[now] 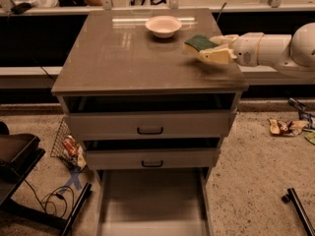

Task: Pick sponge from bottom drawer and place on counter

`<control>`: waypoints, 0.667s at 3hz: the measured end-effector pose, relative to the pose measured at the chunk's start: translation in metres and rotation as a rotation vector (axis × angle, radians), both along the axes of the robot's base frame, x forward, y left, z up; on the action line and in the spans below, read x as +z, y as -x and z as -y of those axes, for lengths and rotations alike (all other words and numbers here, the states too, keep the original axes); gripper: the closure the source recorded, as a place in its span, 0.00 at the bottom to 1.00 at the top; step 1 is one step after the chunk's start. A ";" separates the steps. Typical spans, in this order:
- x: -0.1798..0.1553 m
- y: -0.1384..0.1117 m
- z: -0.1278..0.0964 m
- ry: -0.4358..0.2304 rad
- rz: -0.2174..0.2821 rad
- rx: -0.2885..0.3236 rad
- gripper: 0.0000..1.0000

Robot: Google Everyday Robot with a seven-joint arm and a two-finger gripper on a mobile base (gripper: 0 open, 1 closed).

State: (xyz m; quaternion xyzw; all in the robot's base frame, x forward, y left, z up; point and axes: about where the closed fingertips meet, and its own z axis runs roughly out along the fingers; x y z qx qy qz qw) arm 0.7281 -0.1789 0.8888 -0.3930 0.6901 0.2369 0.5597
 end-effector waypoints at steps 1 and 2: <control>-0.001 -0.001 -0.004 -0.001 -0.002 0.006 0.45; -0.002 -0.001 -0.007 -0.002 -0.003 0.011 0.23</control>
Offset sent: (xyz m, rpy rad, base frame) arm 0.0005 0.0031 -0.0008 0.0010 0.0013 0.0047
